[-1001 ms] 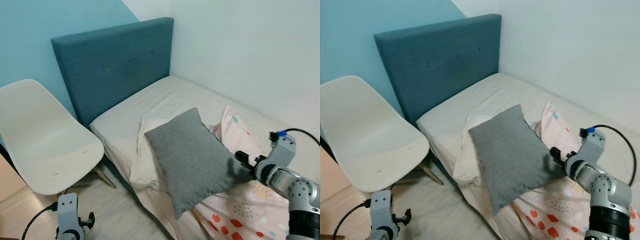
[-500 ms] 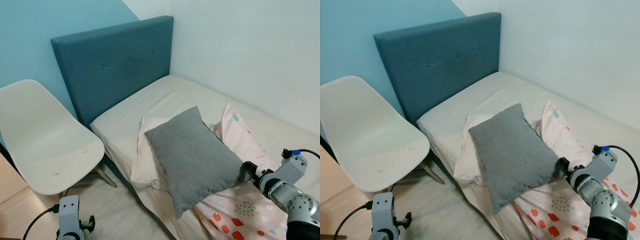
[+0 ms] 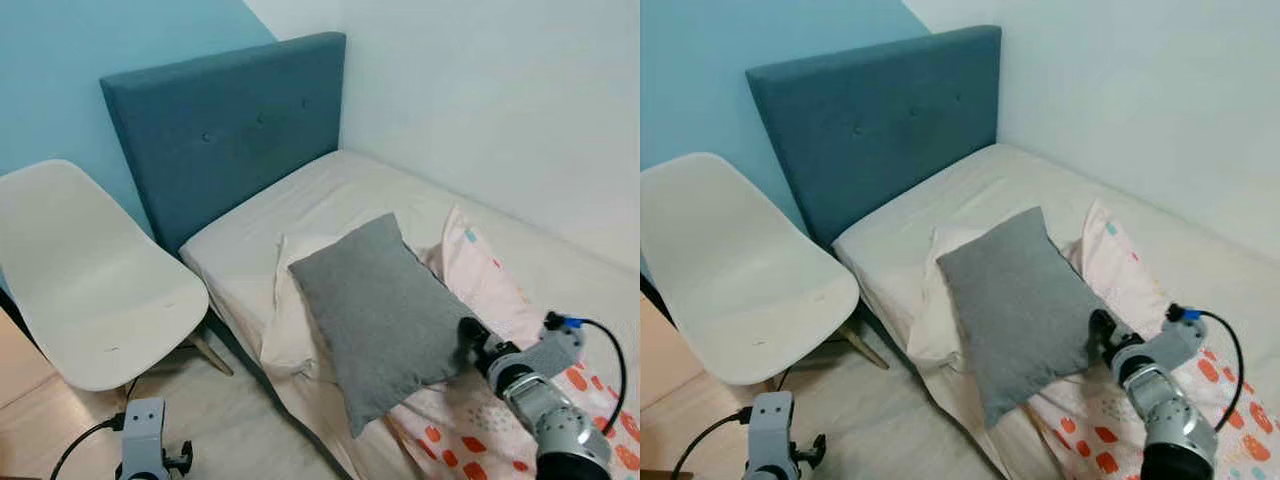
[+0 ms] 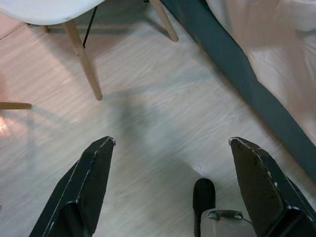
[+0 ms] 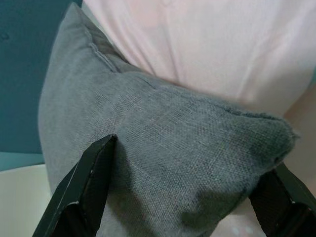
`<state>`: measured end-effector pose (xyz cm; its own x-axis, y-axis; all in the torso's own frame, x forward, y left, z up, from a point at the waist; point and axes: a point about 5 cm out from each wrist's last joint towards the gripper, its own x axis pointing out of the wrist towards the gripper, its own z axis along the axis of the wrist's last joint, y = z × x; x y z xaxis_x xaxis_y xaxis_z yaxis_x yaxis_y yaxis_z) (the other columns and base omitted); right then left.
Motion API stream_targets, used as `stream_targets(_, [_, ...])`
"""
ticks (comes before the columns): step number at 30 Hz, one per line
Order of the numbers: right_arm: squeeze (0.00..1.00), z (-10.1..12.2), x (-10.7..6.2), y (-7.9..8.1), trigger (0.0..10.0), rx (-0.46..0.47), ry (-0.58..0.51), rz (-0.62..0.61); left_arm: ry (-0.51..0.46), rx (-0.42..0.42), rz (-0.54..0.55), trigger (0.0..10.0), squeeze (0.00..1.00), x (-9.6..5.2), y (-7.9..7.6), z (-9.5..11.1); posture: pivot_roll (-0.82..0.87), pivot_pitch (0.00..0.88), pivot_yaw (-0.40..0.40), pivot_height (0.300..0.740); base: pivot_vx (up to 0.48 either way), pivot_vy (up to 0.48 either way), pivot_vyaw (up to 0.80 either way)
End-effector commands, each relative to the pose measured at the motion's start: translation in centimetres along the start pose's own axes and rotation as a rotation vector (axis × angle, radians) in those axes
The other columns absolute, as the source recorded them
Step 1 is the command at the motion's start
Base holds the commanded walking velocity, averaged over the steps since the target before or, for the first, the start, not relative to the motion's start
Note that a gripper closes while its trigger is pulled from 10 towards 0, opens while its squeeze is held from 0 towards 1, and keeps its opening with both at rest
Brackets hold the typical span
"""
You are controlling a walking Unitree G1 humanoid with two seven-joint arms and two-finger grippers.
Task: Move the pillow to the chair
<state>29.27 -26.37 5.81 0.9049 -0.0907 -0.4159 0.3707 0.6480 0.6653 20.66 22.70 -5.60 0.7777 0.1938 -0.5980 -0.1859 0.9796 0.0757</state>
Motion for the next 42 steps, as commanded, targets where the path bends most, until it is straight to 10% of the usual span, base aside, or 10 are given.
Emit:
stream_targets(1, [0.0,-1.0,0.3,0.1,10.0,-0.015,0.03,-0.003,0.023,0.029,-0.002,10.0,0.0,-0.2,0.1,-0.6,-0.14,0.04,-0.017,0.74,0.0,0.0,0.0])
stream_targets(16, [0.0,-4.3,1.7,1.3,10.0,-0.081,0.099,0.082,0.035,0.034,0.012,10.0,0.0,-0.6,0.5,-1.3,-0.12,0.042,-0.001,0.74,0.0,0.0,0.0])
stream_targets(17, [0.0,-4.2,1.8,1.7,0.0,-0.08,0.075,0.103,0.035,0.037,0.014,10.0,0.0,-0.6,0.6,-1.3,-0.11,0.035,0.0,0.74,0.0,0.0,0.0])
stream_targets(38, [0.0,-1.3,3.2,8.0,0.0,-0.248,-0.084,0.355,0.008,-0.029,0.059,10.0,0.0,-0.3,1.0,-0.5,-0.1,0.026,-0.019,0.74,0.0,0.0,0.0])
stream_targets(42, [0.0,-0.5,3.3,9.0,0.0,-0.289,-0.117,0.388,-0.021,-0.194,0.112,10.0,0.0,0.2,1.6,0.6,-0.1,0.023,-0.018,0.74,0.0,0.0,0.0])
